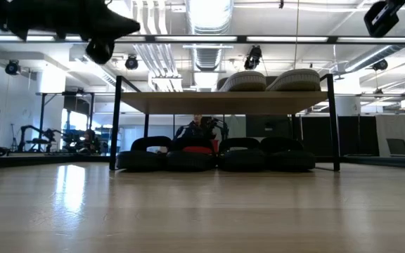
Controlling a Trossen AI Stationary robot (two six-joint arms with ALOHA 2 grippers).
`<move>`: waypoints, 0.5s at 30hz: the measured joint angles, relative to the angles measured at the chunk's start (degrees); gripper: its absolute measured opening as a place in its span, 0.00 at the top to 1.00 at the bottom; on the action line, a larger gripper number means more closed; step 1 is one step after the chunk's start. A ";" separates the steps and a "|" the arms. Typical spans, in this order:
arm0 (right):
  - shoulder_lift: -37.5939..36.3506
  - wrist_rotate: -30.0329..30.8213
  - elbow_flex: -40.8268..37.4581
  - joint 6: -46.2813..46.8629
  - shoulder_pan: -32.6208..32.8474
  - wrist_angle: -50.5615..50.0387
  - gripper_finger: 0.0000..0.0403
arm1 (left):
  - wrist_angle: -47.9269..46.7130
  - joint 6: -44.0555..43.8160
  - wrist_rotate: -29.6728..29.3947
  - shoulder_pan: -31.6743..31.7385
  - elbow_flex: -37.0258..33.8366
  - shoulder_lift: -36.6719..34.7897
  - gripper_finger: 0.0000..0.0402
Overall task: Pick and place slides into the shelf
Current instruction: Return to Home Position
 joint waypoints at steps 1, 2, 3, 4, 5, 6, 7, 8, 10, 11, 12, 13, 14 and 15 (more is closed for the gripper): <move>-0.75 0.26 -0.88 0.24 0.00 0.43 0.98 | 2.09 -1.24 0.80 0.30 -2.00 -0.67 1.00; -1.31 1.34 -1.70 0.89 -0.01 0.47 0.98 | 4.17 -2.75 1.26 0.57 -4.19 -1.37 1.00; -1.62 2.69 -2.49 2.29 -0.01 0.47 0.98 | 5.76 -4.32 1.55 0.69 -6.33 -2.16 1.00; -1.90 3.67 -3.41 4.36 -0.03 0.45 0.98 | 7.56 -5.80 1.85 0.79 -8.55 -3.04 1.00; -2.22 4.35 -4.35 6.56 -0.01 0.39 0.98 | 8.90 -7.03 2.10 0.82 -10.76 -3.99 1.00; -2.50 5.14 -5.29 8.79 0.00 0.28 0.98 | 10.25 -8.36 2.26 0.80 -12.99 -4.94 1.00; -2.63 6.30 -6.15 10.59 0.01 0.22 0.98 | 11.69 -10.03 2.30 0.80 -15.01 -6.04 1.00; -2.65 7.28 -6.95 12.26 -0.01 0.01 0.98 | 13.47 -11.59 2.34 0.80 -16.87 -7.07 1.00; -2.43 7.18 -7.92 17.65 -0.01 -0.09 0.98 | 18.35 -13.18 2.34 0.80 -19.84 -9.12 1.00; -2.33 6.66 -8.25 18.98 0.02 -0.05 0.98 | 20.04 -12.89 2.34 0.80 -20.96 -10.17 1.00; -2.25 5.80 -8.49 18.62 0.02 0.08 0.98 | 20.96 -11.39 2.33 0.80 -21.80 -11.15 1.00; -2.14 4.65 -8.54 15.77 0.02 0.31 0.98 | 21.03 -8.68 2.28 0.80 -22.47 -12.20 1.00; -2.06 3.64 -8.57 11.52 0.02 0.54 0.98 | 20.86 -4.70 2.27 0.80 -23.30 -13.27 1.00; -2.09 2.57 -8.61 6.51 0.02 0.99 0.98 | 20.67 -0.37 2.25 0.80 -24.05 -14.21 1.00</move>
